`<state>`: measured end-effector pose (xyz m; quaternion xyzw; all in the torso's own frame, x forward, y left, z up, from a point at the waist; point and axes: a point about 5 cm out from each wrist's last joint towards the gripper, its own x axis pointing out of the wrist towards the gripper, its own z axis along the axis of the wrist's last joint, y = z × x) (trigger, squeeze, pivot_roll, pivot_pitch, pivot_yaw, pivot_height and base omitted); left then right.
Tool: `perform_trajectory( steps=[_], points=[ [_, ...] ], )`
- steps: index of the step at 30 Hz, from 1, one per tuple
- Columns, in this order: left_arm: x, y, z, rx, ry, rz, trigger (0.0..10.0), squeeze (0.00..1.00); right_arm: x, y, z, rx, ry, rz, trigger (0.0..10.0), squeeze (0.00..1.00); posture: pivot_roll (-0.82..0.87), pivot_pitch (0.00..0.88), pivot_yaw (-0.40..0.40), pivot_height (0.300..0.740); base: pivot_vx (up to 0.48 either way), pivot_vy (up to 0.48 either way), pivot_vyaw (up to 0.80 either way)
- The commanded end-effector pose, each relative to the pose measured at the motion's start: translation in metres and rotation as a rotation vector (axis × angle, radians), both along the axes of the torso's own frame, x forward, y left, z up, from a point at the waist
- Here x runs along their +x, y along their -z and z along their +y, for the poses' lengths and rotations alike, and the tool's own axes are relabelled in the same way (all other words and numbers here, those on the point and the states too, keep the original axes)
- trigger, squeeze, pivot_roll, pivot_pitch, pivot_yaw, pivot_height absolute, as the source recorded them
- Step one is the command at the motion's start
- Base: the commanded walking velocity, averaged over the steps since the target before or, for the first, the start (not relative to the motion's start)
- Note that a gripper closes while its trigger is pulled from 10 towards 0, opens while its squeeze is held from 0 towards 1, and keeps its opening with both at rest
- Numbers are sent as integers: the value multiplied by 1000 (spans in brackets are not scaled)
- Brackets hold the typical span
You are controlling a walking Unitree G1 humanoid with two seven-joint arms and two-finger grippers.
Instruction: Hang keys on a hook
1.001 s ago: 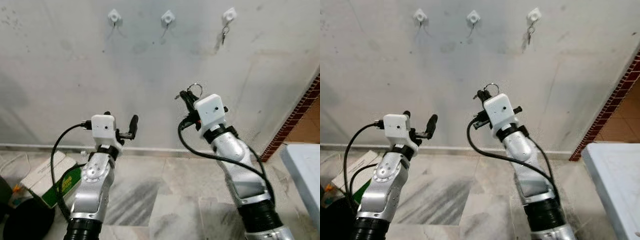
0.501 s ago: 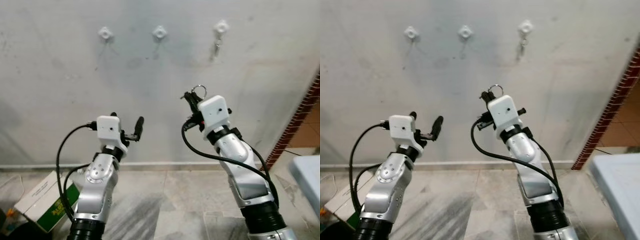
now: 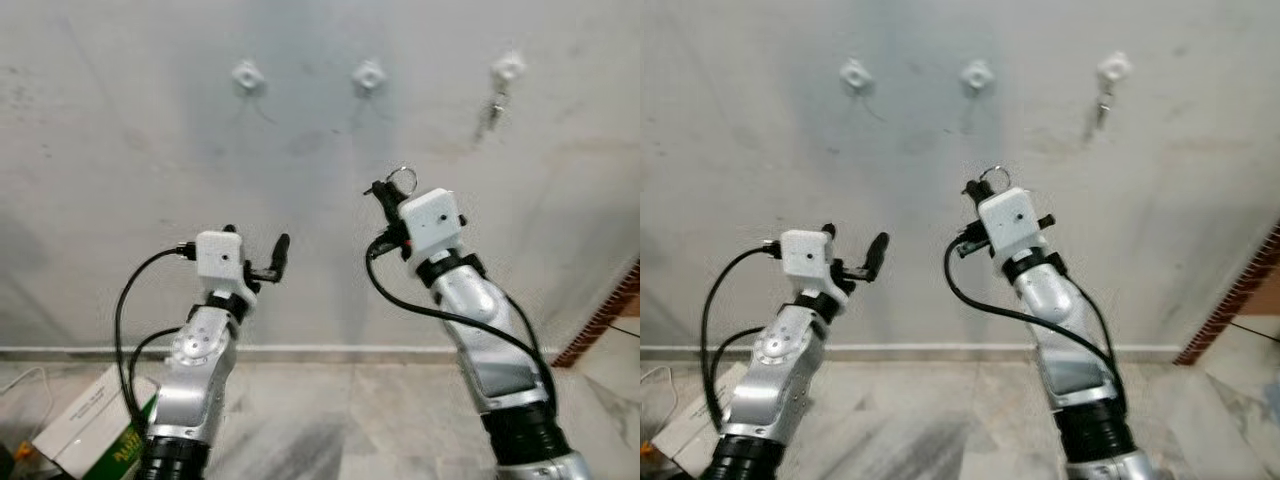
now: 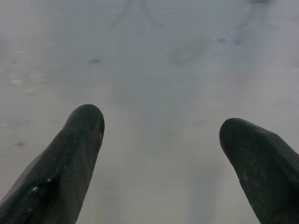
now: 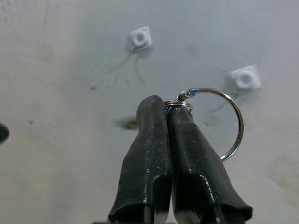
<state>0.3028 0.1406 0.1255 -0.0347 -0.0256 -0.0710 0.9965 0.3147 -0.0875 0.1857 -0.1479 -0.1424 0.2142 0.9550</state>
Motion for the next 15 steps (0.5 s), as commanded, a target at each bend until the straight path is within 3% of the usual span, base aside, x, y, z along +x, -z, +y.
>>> perform_trajectory(
  steps=[1,5,15],
  points=[
    [1,-4,-10,-6,28,-16,10000,0,2,-6,-8,-8,24,-22,10000,0,-46,8,55,740,442,0,0],
    [1,-4,-10,-5,24,-14,10000,0,2,-6,-8,-10,24,-22,10000,0,-46,8,55,740,423,0,0],
    [1,-3,-10,-14,15,-10,10000,0,2,-6,-8,-14,24,-20,10000,0,-46,9,51,740,392,-272,0]
  ],
)
